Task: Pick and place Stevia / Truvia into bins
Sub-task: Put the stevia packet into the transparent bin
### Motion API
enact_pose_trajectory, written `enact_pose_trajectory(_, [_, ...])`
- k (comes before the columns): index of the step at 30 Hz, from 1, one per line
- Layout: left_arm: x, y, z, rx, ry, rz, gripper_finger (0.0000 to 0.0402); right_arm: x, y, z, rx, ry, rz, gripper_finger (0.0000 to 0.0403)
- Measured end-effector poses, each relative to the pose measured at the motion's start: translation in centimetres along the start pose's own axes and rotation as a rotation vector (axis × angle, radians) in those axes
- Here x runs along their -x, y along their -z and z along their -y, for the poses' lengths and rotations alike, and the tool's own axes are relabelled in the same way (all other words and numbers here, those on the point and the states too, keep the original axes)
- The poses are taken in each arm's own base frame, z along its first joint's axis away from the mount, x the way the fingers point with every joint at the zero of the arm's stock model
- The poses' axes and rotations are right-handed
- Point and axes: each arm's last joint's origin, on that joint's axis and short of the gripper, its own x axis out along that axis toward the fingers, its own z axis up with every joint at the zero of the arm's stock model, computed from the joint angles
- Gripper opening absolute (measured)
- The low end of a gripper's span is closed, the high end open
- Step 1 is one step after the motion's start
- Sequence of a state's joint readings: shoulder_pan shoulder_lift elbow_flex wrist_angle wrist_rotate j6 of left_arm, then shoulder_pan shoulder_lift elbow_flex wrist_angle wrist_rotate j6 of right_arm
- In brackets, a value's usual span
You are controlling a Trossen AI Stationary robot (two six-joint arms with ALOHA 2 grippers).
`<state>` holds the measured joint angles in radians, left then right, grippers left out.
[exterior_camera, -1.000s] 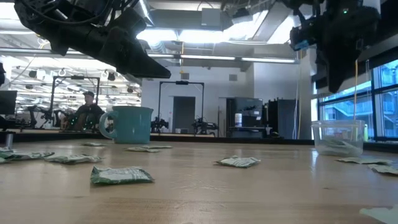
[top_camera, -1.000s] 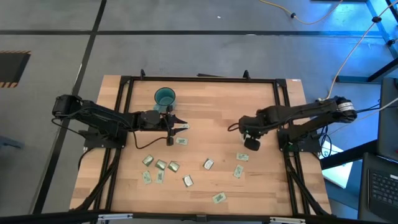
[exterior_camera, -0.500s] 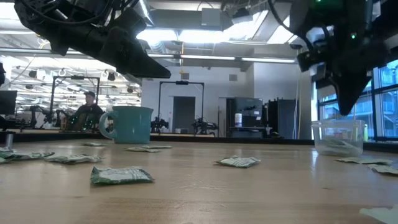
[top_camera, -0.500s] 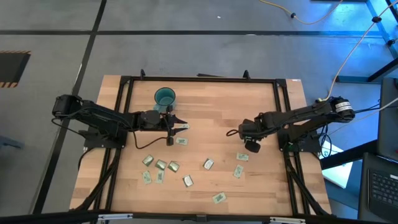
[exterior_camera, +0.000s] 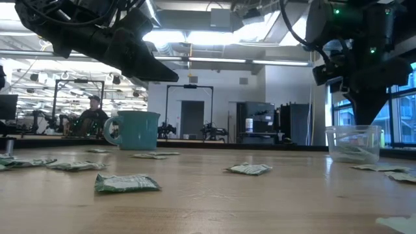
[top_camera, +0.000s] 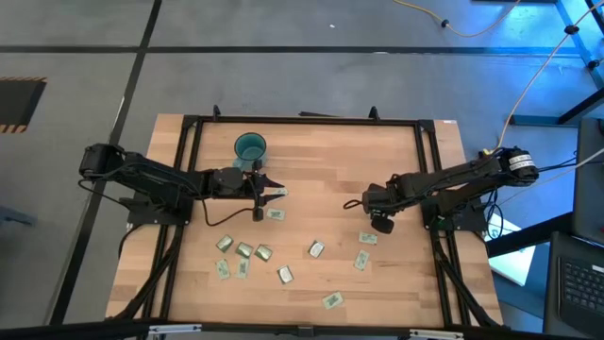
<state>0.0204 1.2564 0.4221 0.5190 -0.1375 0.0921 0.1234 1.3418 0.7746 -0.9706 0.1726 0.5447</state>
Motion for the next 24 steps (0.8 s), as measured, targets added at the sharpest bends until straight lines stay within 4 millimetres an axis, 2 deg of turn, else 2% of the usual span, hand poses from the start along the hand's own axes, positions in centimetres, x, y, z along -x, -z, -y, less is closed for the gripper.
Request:
enact_pose_trajectory(6, [0.0,0.0,0.0,0.0,0.0,0.0,0.0114,0.0,0.0,0.0,0.002,-0.002,0.003,0.0027])
enact_pose_trajectory(12, [0.0,0.0,0.0,0.0,0.0,-0.001,0.0114,0.1,0.0,0.0,0.006,0.001,-0.002,0.0059])
enact_pose_trajectory(17, [0.0,0.0,0.0,0.0,0.0,0.0,0.0114,1.8,-0.9,-0.3,0.007,-0.016,0.029,0.0072])
enact_pose_trajectory(24, [0.0,0.0,0.0,0.0,0.0,0.0,0.0114,4.2,-1.6,-2.0,0.112,-0.077,0.123,0.007])
